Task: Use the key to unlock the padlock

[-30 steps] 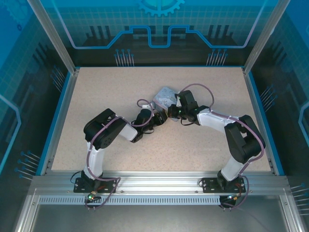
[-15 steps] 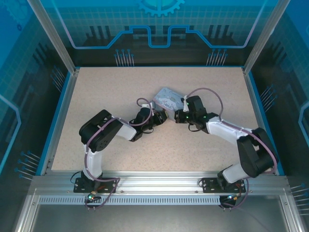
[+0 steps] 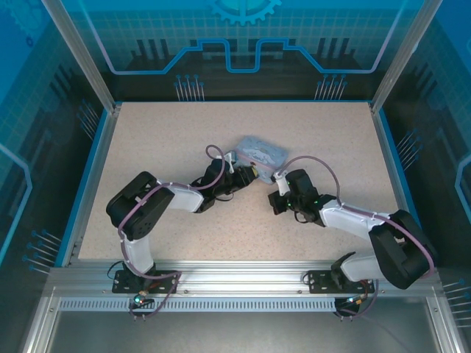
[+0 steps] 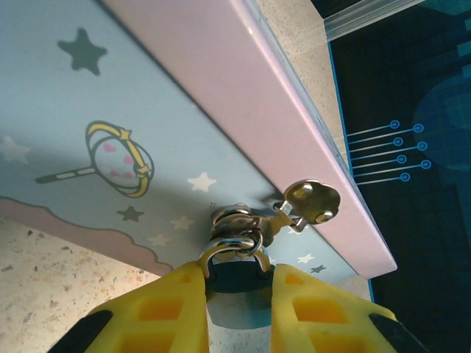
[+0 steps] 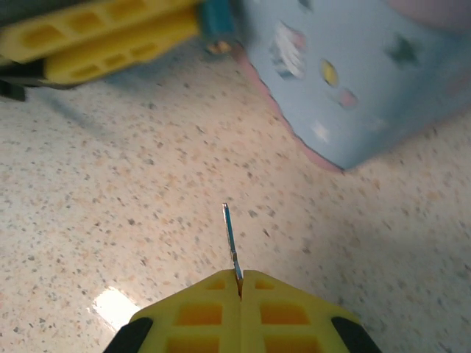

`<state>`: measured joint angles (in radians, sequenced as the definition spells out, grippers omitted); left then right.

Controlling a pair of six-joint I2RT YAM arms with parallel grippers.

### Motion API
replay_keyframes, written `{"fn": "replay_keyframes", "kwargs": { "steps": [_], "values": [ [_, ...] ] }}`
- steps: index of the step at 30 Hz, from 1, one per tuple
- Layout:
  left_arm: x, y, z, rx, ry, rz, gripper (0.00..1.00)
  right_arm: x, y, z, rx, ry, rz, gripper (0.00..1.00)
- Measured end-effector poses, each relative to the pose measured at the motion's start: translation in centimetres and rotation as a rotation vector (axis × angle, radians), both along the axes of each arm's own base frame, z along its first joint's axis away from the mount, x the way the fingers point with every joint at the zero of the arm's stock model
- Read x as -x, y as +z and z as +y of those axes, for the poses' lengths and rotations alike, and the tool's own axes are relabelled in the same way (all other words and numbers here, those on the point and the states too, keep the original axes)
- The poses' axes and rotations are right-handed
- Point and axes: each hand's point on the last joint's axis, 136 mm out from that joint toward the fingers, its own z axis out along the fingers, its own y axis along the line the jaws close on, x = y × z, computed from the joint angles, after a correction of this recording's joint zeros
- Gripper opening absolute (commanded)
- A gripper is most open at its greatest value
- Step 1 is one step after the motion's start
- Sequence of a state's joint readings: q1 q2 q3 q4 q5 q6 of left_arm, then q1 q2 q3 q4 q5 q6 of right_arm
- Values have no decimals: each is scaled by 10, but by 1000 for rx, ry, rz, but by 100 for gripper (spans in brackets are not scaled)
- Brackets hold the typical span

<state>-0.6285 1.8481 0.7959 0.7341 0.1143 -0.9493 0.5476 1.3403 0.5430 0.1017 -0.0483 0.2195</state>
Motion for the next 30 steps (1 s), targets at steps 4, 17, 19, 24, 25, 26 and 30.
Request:
{"fn": "replay_keyframes", "kwargs": {
  "steps": [4,17,19,24,25,26,30],
  "values": [
    [2,-1,0,8,0,22,21,-5,6,7,15,42,-63,0],
    [3,-1,-1,15,-4,28,21,-31,3,14,98,47,-92,0],
    [3,-1,-1,17,-2,31,21,-33,3,15,108,43,-93,0],
    [3,-1,-1,24,2,38,21,-39,2,20,127,41,-93,0],
    [3,-1,-1,24,2,38,21,-40,2,20,132,38,-93,0],
    [3,-1,-1,24,3,39,21,-41,2,20,135,35,-94,0],
    [3,-1,-1,26,4,41,21,-43,0,19,147,25,-93,0]
  ]
}}
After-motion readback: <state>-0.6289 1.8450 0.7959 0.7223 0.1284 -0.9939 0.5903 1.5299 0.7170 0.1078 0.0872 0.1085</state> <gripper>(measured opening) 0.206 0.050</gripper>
